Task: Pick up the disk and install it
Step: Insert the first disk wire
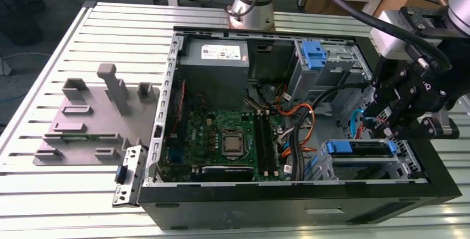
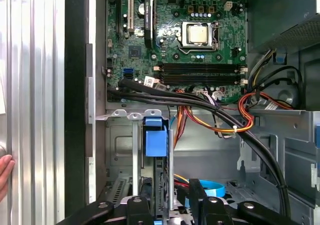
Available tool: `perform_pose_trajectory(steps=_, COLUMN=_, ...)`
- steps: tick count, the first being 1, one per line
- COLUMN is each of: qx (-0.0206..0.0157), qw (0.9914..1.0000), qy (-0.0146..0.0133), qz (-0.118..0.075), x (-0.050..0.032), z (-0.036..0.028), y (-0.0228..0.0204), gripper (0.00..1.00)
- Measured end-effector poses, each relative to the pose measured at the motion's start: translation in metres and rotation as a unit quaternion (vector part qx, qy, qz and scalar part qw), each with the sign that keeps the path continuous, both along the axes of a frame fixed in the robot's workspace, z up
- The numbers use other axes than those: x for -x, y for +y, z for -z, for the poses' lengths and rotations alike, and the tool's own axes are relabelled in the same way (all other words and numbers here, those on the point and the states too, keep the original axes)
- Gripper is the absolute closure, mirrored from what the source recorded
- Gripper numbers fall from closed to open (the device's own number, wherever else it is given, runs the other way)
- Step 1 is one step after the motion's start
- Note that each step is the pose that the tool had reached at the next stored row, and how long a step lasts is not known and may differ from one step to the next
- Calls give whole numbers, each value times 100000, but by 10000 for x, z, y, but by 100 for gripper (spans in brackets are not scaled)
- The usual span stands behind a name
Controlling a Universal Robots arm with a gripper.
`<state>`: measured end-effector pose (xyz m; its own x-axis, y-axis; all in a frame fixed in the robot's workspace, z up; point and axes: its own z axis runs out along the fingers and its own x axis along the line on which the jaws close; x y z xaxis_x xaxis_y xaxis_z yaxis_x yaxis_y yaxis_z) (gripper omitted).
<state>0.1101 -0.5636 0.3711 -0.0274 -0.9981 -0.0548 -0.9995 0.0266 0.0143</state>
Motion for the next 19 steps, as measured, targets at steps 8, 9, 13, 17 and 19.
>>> perform_pose_trajectory(steps=8, qx=4, qw=100000, qy=1, qz=16, x=-20, z=10, y=58, gripper=58)
perform_pose_trajectory(steps=9, qx=2, qw=100000, qy=0, qz=33, x=-28, z=14, y=59, gripper=58)
perform_pose_trajectory(steps=13, qx=0, qw=100000, qy=1, qz=136, x=-45, z=45, y=59, gripper=58)
perform_pose_trajectory(steps=17, qx=-1, qw=100000, qy=0, qz=198, x=-52, z=97, y=59, gripper=58)
perform_pose_trajectory(steps=19, qx=6, qw=100000, qy=0, qz=207, x=-55, z=118, y=59, gripper=58)
